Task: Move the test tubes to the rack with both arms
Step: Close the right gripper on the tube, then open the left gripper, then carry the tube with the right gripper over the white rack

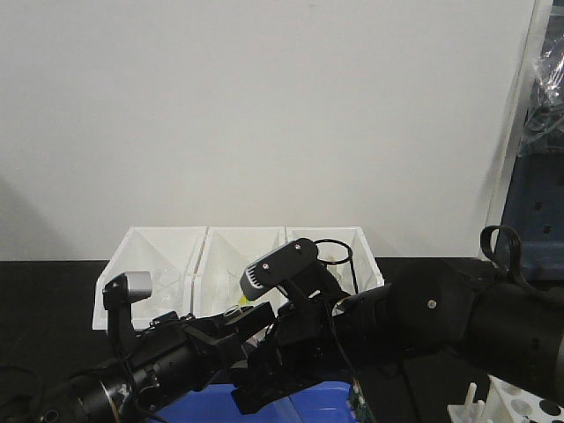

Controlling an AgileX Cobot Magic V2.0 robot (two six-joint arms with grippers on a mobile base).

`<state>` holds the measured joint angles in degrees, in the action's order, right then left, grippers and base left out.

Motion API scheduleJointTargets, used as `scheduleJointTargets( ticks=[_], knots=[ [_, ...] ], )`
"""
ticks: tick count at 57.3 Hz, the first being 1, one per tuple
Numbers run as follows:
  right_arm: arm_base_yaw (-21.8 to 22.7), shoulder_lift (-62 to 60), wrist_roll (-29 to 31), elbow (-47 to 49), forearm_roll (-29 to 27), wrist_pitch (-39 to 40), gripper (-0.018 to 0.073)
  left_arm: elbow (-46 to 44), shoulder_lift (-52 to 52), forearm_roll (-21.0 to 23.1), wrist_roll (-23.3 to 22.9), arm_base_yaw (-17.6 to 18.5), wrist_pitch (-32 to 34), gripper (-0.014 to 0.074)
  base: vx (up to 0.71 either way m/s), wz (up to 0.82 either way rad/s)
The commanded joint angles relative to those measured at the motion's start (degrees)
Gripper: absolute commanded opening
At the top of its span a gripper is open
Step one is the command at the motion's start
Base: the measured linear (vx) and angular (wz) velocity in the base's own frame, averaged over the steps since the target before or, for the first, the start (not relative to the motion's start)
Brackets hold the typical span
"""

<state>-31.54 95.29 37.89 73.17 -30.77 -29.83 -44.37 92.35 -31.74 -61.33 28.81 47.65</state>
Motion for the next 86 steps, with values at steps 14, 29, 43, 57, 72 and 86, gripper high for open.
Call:
scheduleJointTargets(
  ticks=[14, 29, 43, 57, 72, 86],
  knots=[
    [0.0, -2.2, 0.5, 1.9, -1.5, 3.0, 0.0264, -1.9, -2.2, 1.4, -0.7, 0.2, 5.3, -0.0005, 0.0, 0.0],
    [0.0, -2.3, 0.5, 1.9, -2.8, 1.7, 0.0055, -1.9, -1.9, 1.4, -0.7, 0.2, 5.3, 0.0006, 0.0, 0.0],
    [0.0, -2.3, 0.3, 1.9, -3.0, 2.0, -0.0013, -1.9, -1.8, 1.4, -0.7, 0.2, 5.6, 0.0141, 0.0, 0.0],
    [0.1, -2.3, 0.0, 1.9, -3.9, 3.9, -0.001, -1.9, -1.8, 1.6, -0.7, 0.2, 5.6, 0.0443, 0.0, 0.0],
    [0.2, -2.3, 0.0, 1.9, -3.1, 5.0, -0.001, -1.9, -1.9, 6.5, -0.5, 0.0, 6.0, 0.0546, 0.0, 0.0],
    [2.7, -2.3, -1.5, 1.9, -1.9, 9.0, -0.001, -1.9, -1.9, 7.9, -0.1, -2.9, 11.4, 0.0546, 0.0, 0.0]
  ],
)
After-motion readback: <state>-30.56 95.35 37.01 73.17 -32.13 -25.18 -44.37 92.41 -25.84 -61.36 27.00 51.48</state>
